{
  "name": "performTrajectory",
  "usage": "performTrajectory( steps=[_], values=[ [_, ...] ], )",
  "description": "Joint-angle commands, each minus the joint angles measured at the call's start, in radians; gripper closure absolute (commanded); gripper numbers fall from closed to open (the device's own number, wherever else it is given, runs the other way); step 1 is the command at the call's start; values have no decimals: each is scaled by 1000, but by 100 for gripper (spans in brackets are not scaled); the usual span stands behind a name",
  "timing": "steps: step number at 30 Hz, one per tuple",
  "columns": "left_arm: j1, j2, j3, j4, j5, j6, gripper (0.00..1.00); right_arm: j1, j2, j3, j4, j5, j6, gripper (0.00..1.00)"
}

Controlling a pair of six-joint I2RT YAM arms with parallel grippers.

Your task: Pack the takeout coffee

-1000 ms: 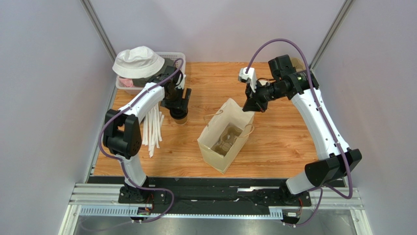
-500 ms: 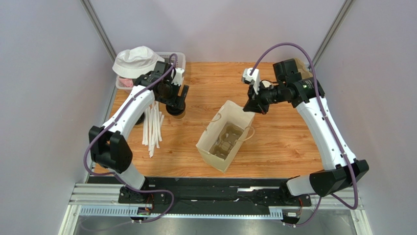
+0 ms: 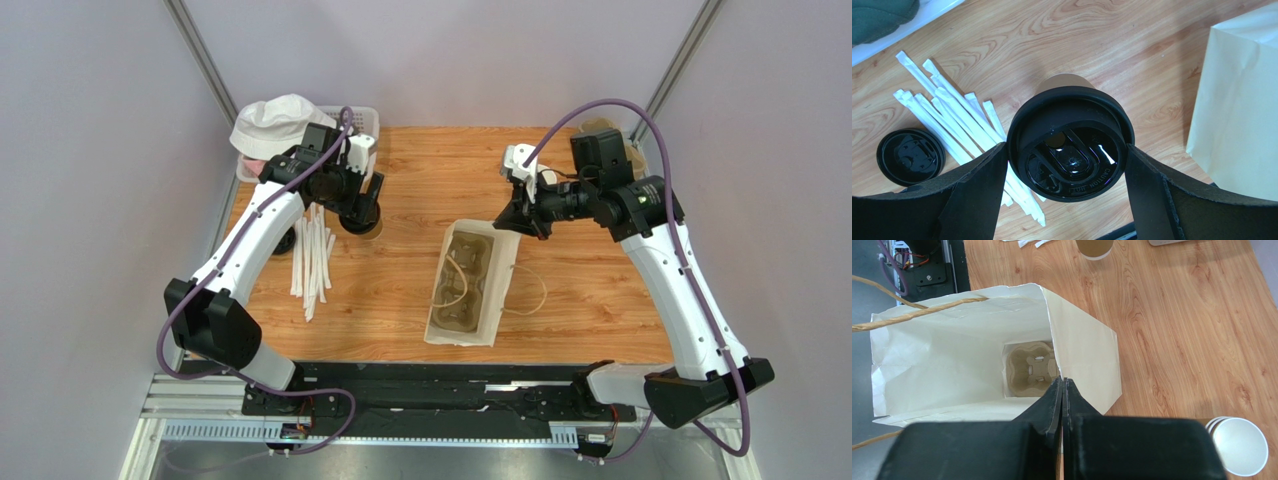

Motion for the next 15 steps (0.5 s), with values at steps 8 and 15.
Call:
performTrajectory(
  steps=[8,15],
  values=[
    [-69,-158,264,-71,163,166,73,5,94,21,46,101,160,100],
    [-217,-198,509,-114,322,282,73,5,171,79,75,106,249,100]
  ],
)
